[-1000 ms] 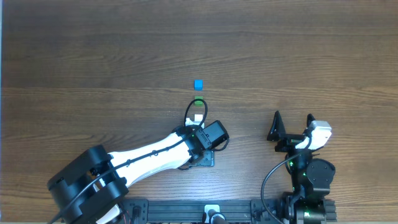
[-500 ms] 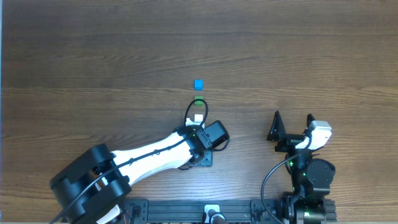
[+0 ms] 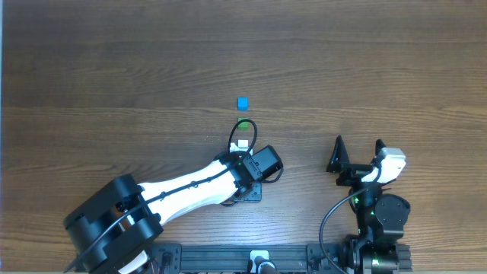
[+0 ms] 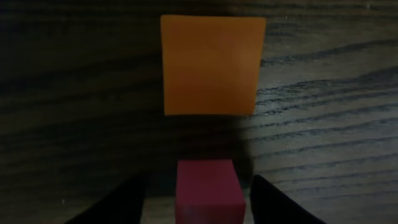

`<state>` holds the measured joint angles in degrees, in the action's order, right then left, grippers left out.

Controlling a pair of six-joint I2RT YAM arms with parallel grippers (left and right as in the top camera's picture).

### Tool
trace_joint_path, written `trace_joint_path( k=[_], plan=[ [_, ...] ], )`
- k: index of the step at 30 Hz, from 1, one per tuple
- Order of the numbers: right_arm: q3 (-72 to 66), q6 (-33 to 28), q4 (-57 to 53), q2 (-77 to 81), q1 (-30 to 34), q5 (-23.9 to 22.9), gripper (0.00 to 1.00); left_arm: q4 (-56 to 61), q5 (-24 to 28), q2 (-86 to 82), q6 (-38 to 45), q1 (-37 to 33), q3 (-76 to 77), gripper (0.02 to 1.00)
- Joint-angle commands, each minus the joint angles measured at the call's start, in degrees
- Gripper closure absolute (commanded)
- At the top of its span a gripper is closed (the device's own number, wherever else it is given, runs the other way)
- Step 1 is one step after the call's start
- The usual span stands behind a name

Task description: Stack Cubes

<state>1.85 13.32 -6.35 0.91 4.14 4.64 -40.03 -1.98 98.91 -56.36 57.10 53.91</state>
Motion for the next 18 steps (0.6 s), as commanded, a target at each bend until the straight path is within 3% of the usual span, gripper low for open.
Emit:
trace_joint_path(
  k=[1, 9, 18],
  plan=[
    [-0.5, -0.1, 0.2, -0.5, -0.1, 0.7, 0.009, 0.0, -0.6, 0.9, 0.5, 0.0, 1.0, 0.505],
    [-0.5, -0.1, 0.2, -0.5, -0.1, 0.7, 0.007, 0.0, -0.5, 1.0, 0.5, 0.0, 1.0, 0.533],
    [-0.5, -0.1, 0.2, -0.5, -0.1, 0.7, 0.009, 0.2, -0.5, 1.0, 0.5, 0.0, 1.0, 0.632]
  ],
)
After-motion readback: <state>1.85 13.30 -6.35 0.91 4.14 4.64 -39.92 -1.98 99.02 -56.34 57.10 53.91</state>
